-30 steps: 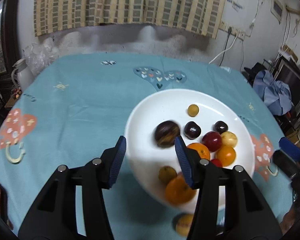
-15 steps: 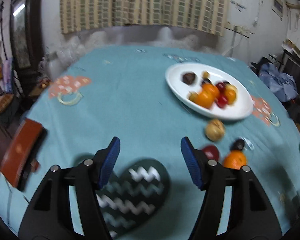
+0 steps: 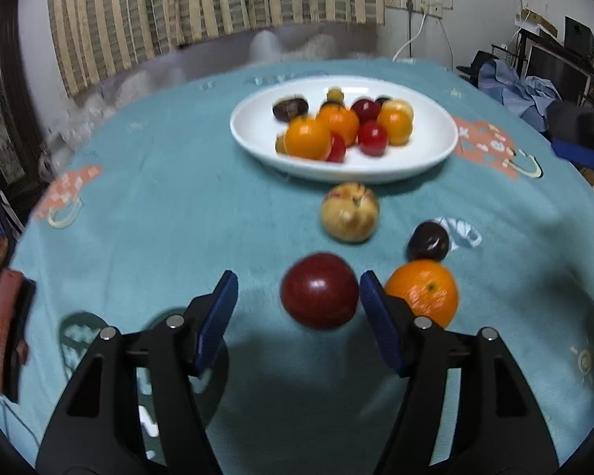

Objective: Organize fruits
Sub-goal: 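Grasp the red plum with the left gripper while the right gripper grasps a dark cherry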

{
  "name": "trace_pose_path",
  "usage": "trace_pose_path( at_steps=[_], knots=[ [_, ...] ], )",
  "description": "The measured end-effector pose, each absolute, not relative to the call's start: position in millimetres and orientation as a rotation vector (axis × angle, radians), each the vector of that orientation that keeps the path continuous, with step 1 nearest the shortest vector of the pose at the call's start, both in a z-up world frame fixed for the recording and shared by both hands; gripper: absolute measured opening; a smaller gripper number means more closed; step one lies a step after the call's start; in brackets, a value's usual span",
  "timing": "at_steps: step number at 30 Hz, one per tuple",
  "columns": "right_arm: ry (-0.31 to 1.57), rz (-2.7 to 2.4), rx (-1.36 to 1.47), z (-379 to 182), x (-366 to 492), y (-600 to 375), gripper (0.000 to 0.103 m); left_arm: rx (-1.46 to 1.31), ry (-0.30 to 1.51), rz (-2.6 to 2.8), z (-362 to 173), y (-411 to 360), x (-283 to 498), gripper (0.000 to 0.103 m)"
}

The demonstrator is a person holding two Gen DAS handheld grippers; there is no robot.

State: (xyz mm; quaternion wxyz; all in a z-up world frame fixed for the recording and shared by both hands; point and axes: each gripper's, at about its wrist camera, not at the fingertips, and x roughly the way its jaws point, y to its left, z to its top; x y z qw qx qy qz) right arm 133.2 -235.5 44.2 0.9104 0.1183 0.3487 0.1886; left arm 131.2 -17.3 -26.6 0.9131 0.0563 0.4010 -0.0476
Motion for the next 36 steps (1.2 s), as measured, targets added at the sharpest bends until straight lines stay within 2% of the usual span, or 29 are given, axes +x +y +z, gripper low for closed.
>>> trace_pose_path(
  at_steps=[1,3,4,12,16,23,29,31,36],
  knots=[
    [0.719,0.39,0.237,43,133,-234,0.07,0.105,0.834,-0.107,-29,-16,132,0.061],
    [0.723,0.392,0.224,41,133,-231,0.07,0.093,0.838,-0.137,-30,-16,132,0.046],
    [0.725,0.392,0.217,40,134,-230,0.07,0.096,0.837,-0.147,-30,-18,131,0.043],
    [0.804,0.428,0.178,19,141,-215,0.069,0.098,0.808,-0.098,-26,-11,129,0.043],
    [0.941,0.572,0.301,3,153,-204,0.049,0.101,0.794,-0.051,-21,1,128,0.043],
    [1.039,0.496,0.293,-10,172,-191,0.045,0.037,0.826,-0.038,-23,20,134,0.043],
    [1.068,0.499,0.301,-24,180,-182,0.036,0.042,0.834,-0.056,-26,16,134,0.043],
    [1.068,0.508,0.301,-26,181,-179,0.029,0.048,0.836,-0.063,-27,14,134,0.043],
    [1.041,0.511,0.305,-27,176,-185,0.024,0.07,0.837,-0.062,-31,10,134,0.043]
  ],
)
